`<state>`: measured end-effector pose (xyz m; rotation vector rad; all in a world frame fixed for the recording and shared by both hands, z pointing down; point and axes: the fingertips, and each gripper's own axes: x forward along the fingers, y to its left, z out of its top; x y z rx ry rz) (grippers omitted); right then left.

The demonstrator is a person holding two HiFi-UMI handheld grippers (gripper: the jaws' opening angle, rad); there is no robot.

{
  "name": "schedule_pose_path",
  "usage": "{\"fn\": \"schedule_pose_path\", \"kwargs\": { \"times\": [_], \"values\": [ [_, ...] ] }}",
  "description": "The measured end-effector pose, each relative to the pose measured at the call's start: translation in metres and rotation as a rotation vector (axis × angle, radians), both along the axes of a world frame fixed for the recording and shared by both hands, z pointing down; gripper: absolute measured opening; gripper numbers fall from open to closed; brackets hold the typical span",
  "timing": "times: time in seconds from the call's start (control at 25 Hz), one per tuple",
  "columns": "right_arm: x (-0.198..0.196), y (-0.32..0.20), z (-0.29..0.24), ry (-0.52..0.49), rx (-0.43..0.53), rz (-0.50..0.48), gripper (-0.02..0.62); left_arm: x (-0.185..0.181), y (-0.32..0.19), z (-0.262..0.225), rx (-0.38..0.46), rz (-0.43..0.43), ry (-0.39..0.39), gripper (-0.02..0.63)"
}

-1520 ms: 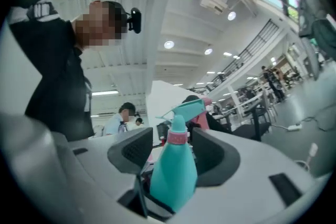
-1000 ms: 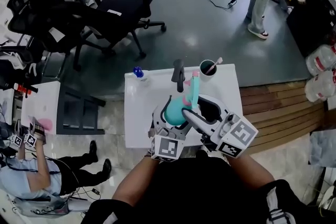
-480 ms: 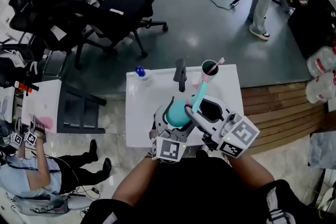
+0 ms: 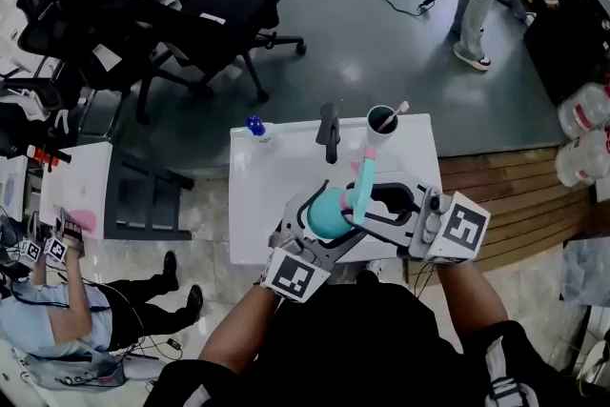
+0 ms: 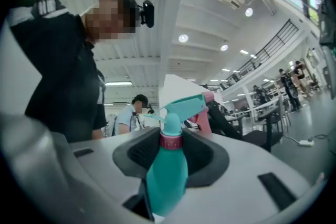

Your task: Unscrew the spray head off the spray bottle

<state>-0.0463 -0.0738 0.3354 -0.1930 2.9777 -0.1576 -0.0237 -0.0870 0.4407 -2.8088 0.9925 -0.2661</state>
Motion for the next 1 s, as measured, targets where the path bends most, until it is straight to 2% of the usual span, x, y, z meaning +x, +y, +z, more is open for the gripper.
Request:
{"fn": "schedule_pose_path", "kwargs": {
  "times": [0.16,0.24,0.28,0.36,0.44,0.52,0.6,0.72,0.8,1.0],
  "values": [
    [0.003,0.021,-0.004,0.027,0.037,-0.194,0.137,0.01,0.018,-0.012,0.021,0.133,0.041,0.457],
    [0.005,0.024,-0.006,0.033,0.056,-0.239,0.137,0.012,0.023,-0.014,0.014,0.156,0.059,0.457],
    [0.004,0.023,-0.007,0.025,0.064,-0.231,0.138,0.011,0.022,-0.014,0.004,0.147,0.068,0.457],
    [0.002,0.016,-0.009,-0.005,0.072,-0.154,0.14,0.005,0.015,-0.011,-0.025,0.087,0.08,0.457],
    [0.003,0.003,-0.011,-0.05,0.063,-0.03,0.153,-0.003,0.004,-0.006,-0.061,0.001,0.095,0.457],
    [0.008,-0.012,-0.013,-0.11,0.028,0.101,0.167,-0.011,-0.006,0.0,-0.096,-0.065,0.106,0.457],
    [0.01,-0.022,-0.008,-0.125,-0.028,0.197,0.167,-0.018,-0.011,0.005,-0.099,-0.097,0.089,0.457],
    [0.005,-0.025,0.004,-0.078,-0.1,0.266,0.169,-0.026,-0.018,0.015,-0.065,-0.126,0.026,0.457],
    [0.002,-0.024,0.011,-0.05,-0.143,0.295,0.17,-0.03,-0.024,0.017,-0.074,-0.173,0.017,0.457],
    [-0.005,-0.026,0.016,-0.032,-0.211,0.363,0.19,-0.031,-0.032,0.02,-0.035,-0.228,-0.049,0.457]
  ]
}}
